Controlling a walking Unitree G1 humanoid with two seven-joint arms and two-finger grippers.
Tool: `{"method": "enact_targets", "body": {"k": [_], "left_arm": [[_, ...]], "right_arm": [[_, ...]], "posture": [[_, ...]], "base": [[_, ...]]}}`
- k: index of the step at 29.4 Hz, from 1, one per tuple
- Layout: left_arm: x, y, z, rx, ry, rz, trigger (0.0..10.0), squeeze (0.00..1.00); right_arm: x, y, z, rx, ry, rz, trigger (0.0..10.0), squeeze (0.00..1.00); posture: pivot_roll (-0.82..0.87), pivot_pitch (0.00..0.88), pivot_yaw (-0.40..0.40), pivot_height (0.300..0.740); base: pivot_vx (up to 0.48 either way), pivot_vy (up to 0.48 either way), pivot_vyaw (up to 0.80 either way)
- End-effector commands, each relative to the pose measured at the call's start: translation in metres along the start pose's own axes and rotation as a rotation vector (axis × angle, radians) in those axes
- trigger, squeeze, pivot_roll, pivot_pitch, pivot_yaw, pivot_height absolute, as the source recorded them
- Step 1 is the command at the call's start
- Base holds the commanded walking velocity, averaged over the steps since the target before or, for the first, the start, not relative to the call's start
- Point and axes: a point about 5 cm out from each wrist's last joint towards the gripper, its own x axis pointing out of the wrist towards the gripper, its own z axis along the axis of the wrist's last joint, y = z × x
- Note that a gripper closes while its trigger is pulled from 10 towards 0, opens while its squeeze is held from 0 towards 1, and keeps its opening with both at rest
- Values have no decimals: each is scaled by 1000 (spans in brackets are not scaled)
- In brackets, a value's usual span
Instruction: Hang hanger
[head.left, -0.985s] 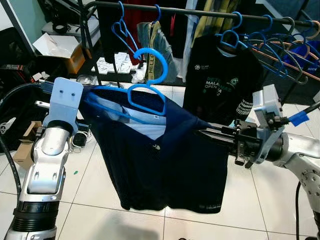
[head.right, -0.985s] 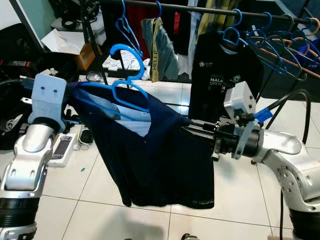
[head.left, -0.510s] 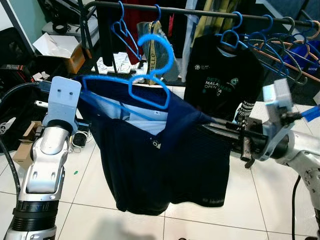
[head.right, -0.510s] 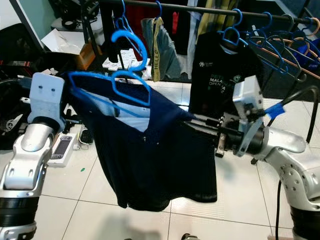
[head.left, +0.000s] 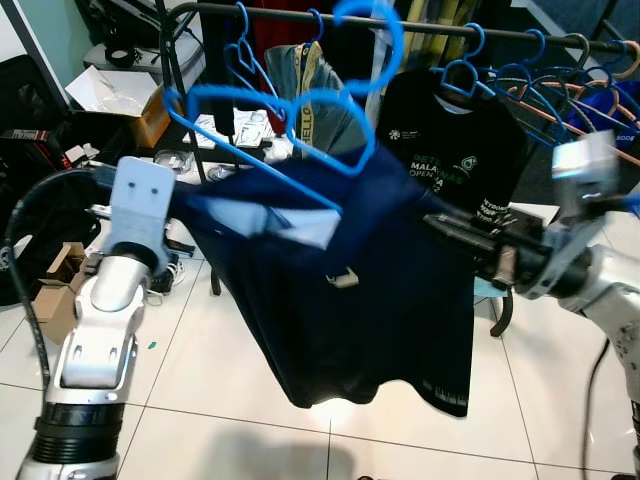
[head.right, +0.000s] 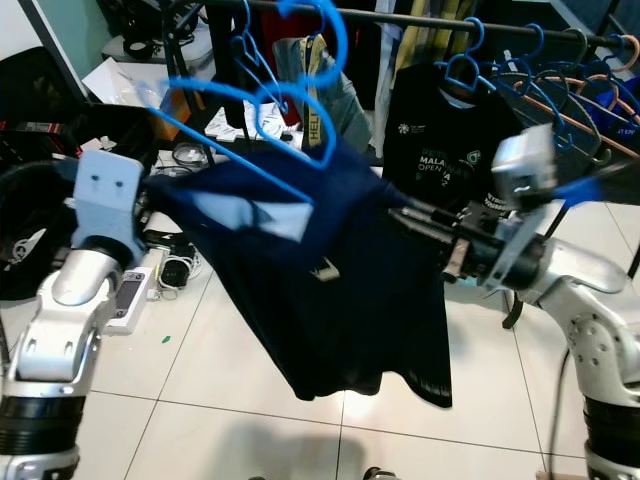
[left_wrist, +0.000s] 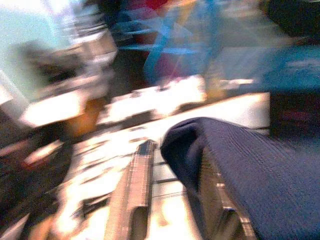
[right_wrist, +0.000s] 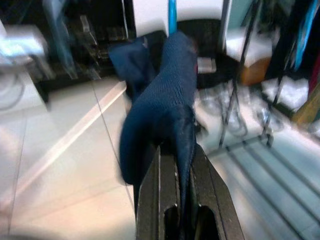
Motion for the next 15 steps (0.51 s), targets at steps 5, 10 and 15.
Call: {"method": "enact_targets", "body": {"k": [5,10,15], "left_arm": [[-6,-15,3,1,-23,-176,10000,1000],[-12,-12,6,-6,-22,-282,10000,1000],[-18,-9,7,29,3,-404,10000,1000]], "right_arm": [[-1,3,-7,-11,76,12,0,0],[-3,5,-10,-26,118,31,0,0],[-4,8,-19,-65,210,75,0,0]], "posture": [[-73,161,31,740],[-74,163,32,740],[-70,160,36,740]], "base": [[0,0,0],[0,0,0],[0,0,0]]}}
